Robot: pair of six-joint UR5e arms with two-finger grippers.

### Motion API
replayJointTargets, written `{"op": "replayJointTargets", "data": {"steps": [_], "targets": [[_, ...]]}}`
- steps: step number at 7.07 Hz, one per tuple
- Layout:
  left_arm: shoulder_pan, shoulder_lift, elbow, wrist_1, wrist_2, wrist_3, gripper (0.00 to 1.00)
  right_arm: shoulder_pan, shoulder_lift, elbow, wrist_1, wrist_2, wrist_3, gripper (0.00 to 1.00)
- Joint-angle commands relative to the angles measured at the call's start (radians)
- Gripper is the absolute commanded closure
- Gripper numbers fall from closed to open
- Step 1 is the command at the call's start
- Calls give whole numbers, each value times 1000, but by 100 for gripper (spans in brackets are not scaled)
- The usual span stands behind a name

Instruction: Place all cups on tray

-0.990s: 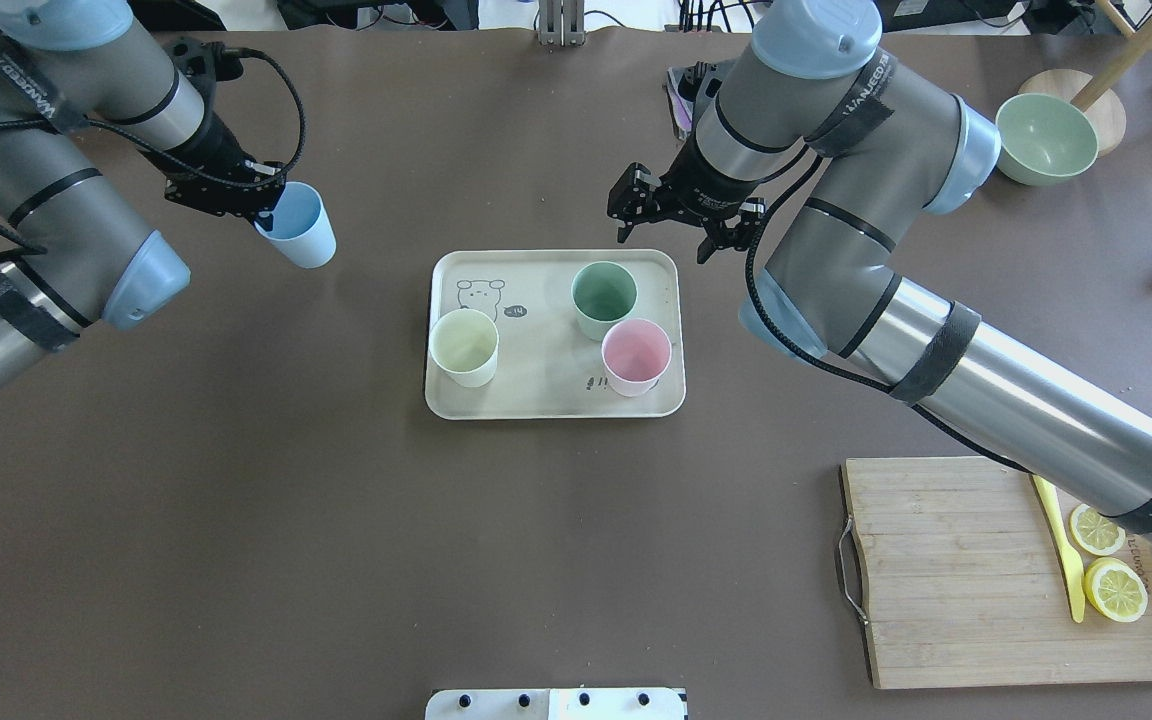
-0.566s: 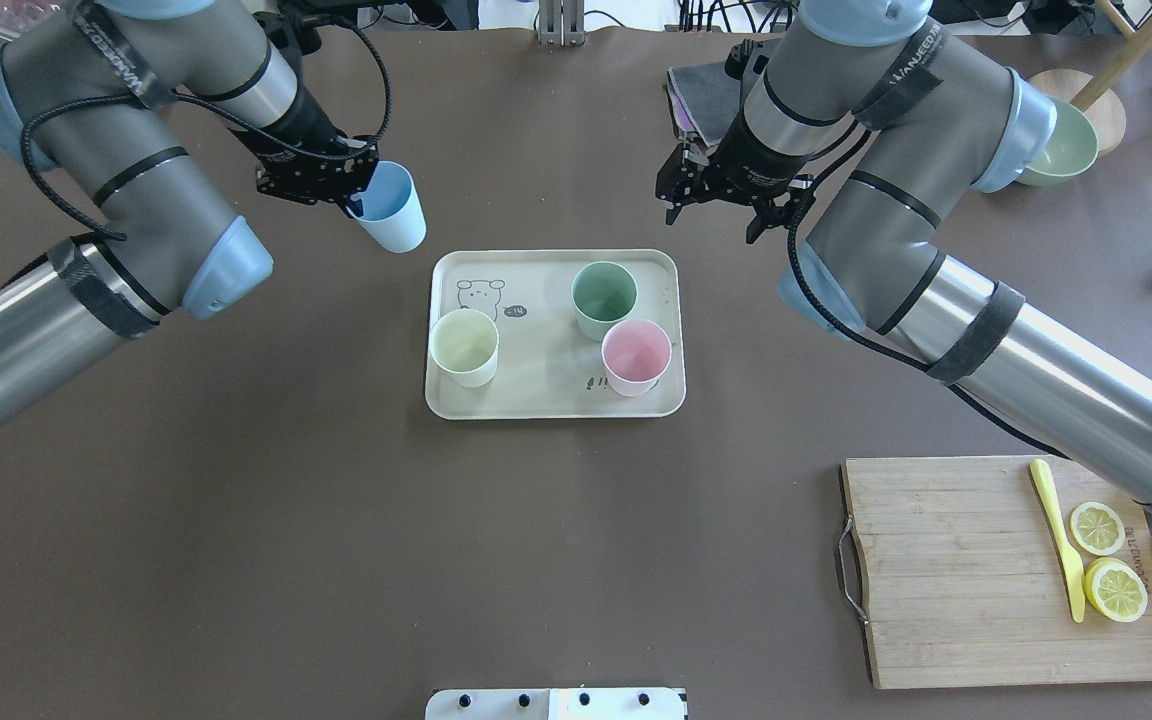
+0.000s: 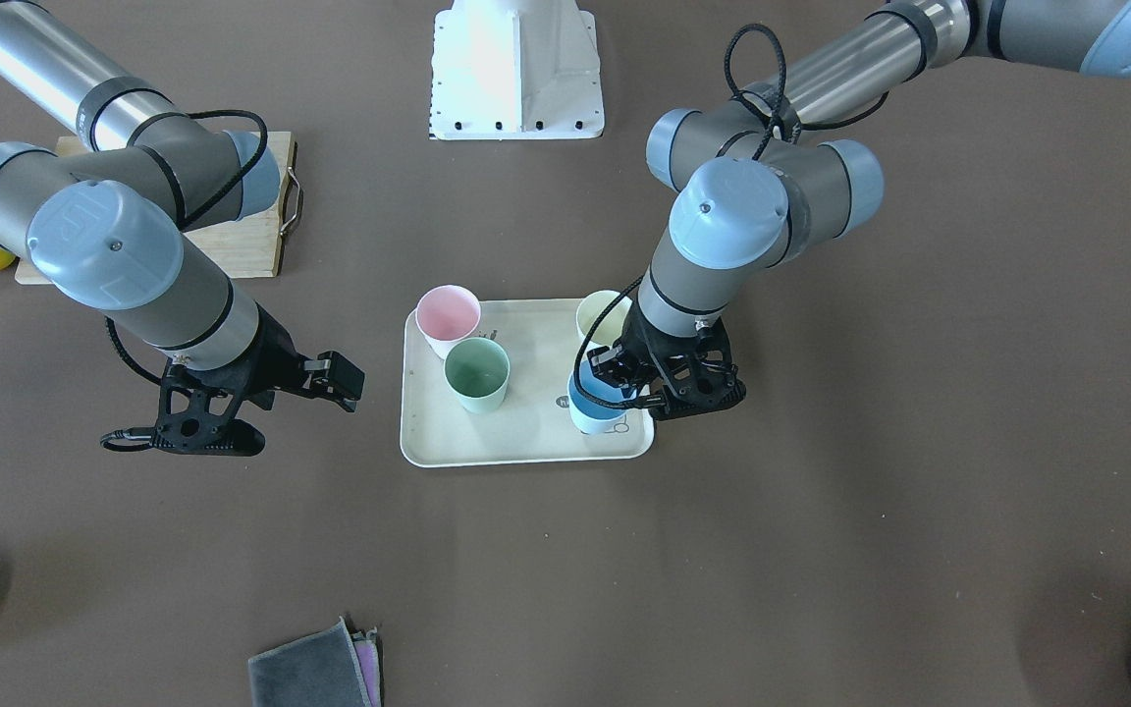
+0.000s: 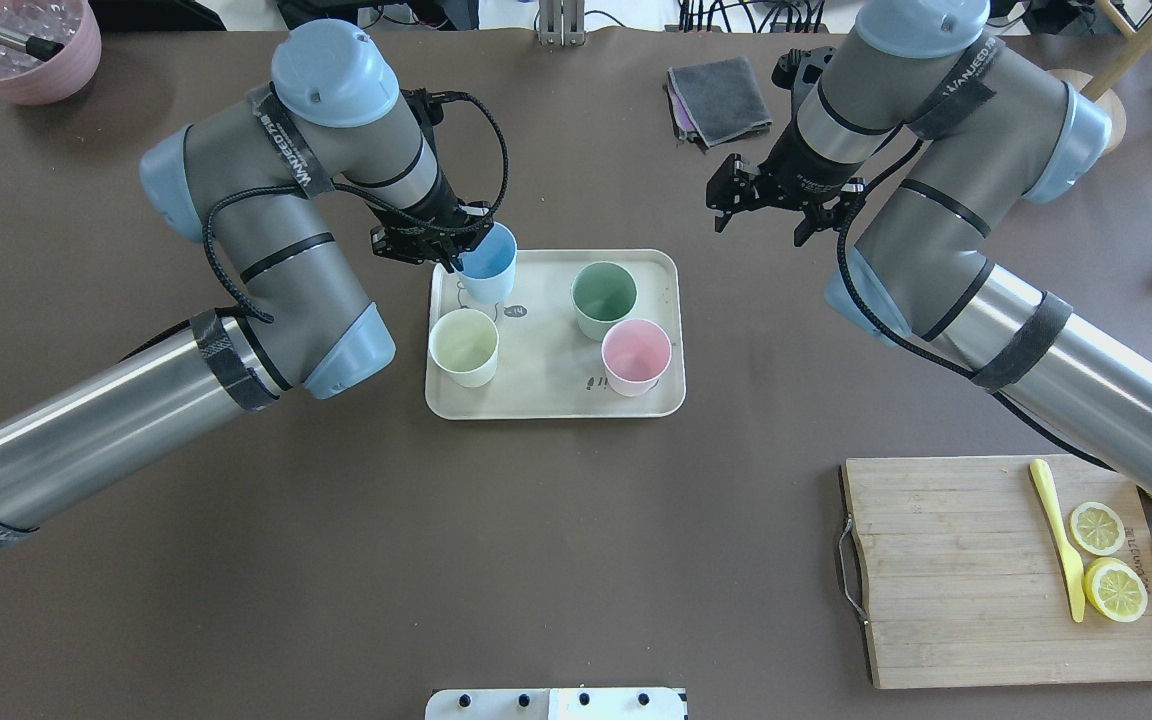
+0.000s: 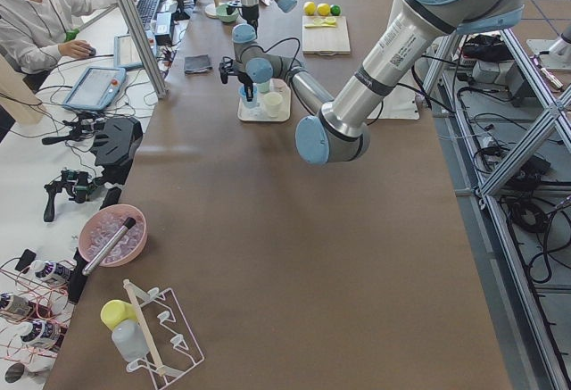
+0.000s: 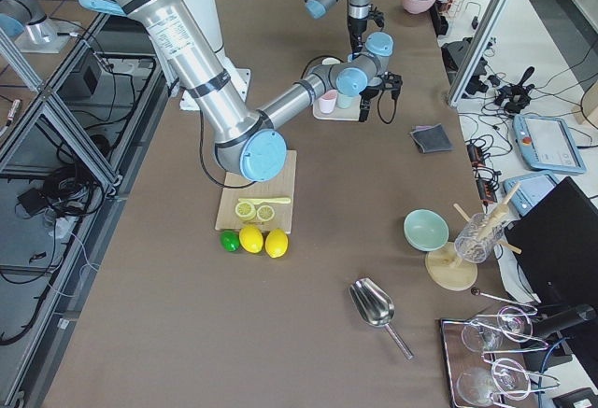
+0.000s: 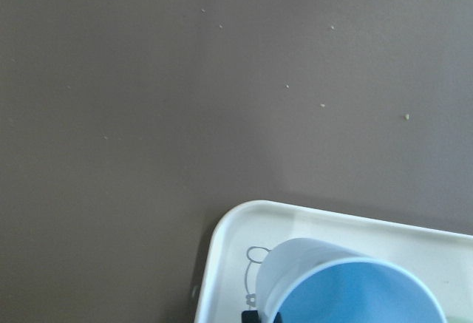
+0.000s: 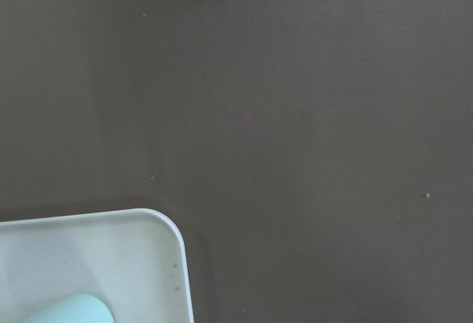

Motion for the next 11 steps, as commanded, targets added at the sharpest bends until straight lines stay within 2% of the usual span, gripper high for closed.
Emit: {"op": "replayJointTargets", "data": {"steps": [1,2,3,4,5,6,8,10,11], "targets": [[6,-11,1,4,10,4,2,1,-6,23,-2,3,-1,0],[-14,-5,-16,18,3,6,2,-1,-4,23,-3,1,-1,0],[-66,6,-81,130,-26,60,2,20,-7,23,-5,7,-1,0],[-118,75,-214,282,-52,231,2,56,-30,32,-8,16,-45,0],[-177,203,-355,346,-53,388,2,97,-92,67,-9,29,-117,0],[-227,315,-438,355,-48,498,2,161,-149,87,-9,73,-203,0],[-392,510,-502,356,-53,841,2,269,-240,91,-9,113,-377,0],[-568,656,-490,352,-62,1147,2,335,-333,84,-8,112,-546,0],[-644,722,-481,343,-106,1244,2,356,-378,80,-8,99,-611,0]]}}
